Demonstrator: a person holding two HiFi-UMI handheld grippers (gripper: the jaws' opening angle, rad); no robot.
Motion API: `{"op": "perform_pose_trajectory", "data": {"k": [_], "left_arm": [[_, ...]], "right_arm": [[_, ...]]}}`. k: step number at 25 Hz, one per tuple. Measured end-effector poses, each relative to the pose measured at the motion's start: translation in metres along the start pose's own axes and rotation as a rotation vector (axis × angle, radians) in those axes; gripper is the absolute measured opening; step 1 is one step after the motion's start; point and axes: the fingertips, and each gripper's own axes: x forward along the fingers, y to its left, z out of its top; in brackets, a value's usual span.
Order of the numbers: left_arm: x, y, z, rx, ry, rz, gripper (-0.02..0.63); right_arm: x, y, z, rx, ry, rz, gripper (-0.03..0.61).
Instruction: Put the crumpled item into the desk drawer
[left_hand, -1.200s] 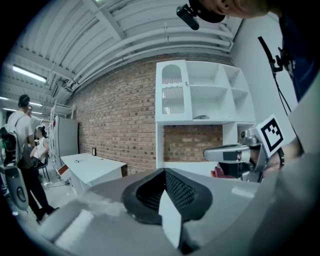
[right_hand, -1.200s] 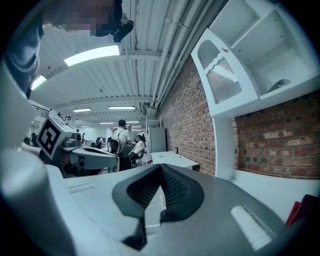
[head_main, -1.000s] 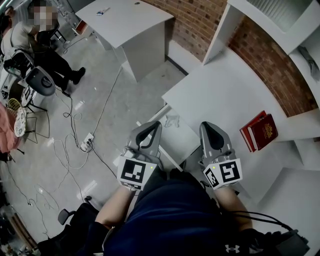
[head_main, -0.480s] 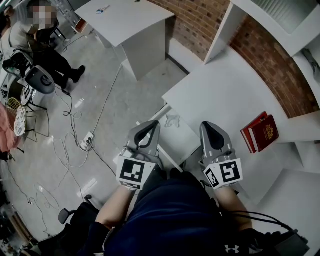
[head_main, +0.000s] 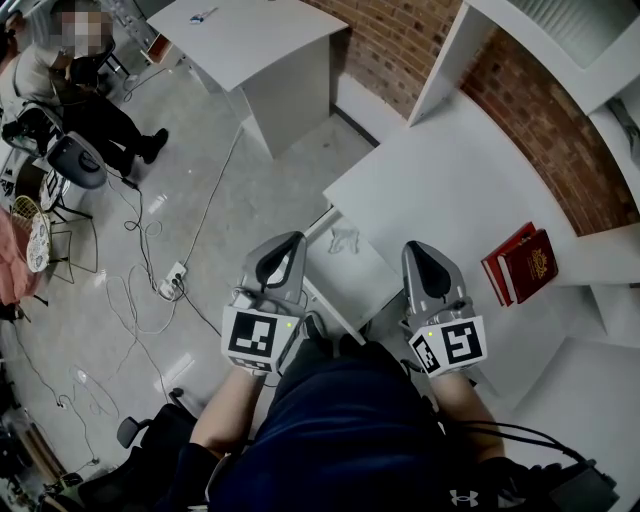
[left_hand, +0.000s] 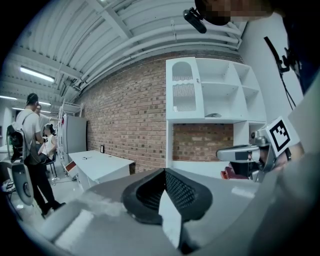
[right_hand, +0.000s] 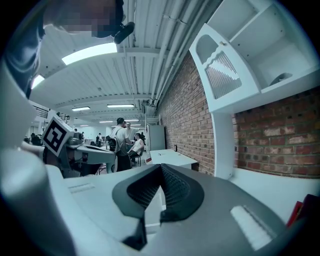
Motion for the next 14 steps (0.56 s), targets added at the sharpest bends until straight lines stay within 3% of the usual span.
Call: {"op": "perform_pose_trajectory", "data": {"k": [4, 14], "left_arm": [[0.002, 0.004, -0.003, 0.036, 0.002, -0.008, 0.002], [0.011, 0.006, -0.012, 0.032, 0.019, -0.009, 0.002]], "right_arm": [[0.002, -0.003, -0.001, 0.002, 0.006, -0.004, 0.002], [0.006, -0.006, -0.007, 0.006, 0.012, -0.001, 0.002]]}}
